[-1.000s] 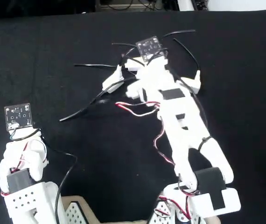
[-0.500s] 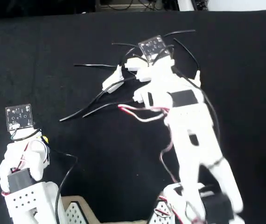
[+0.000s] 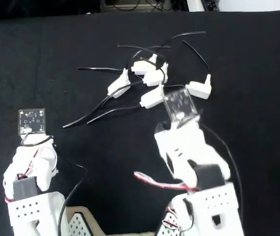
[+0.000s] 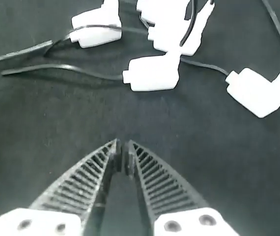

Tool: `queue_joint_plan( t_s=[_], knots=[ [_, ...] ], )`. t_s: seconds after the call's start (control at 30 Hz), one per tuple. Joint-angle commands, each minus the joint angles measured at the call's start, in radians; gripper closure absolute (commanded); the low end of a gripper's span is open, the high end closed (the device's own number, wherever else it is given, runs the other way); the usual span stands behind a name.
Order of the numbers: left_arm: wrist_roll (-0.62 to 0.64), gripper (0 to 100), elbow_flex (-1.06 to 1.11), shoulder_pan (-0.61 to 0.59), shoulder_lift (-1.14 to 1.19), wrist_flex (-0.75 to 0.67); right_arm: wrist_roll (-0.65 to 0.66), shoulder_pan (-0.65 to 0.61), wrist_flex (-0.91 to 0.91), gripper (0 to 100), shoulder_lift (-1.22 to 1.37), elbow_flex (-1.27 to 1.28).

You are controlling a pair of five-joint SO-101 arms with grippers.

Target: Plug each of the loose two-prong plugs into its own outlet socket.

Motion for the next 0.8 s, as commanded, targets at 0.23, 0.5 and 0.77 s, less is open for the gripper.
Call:
queue_joint_plan(
  t_s=[0.23,0.5,0.77],
  knots=[
    [0.061,97,-0.016,0.084,-0.012,-0.057,-0.071,-0.009,-0.014,98.3,-0.306,0.217],
    [0.087,97,0.027,0.085,-0.247,0.014,-0.101,-0.009,-0.005,98.3,-0.46,0.354],
    [0.084,97,0.051,0.102,-0.278,0.032,-0.101,-0.009,0.12,98.3,-0.581,0.395]
  ],
)
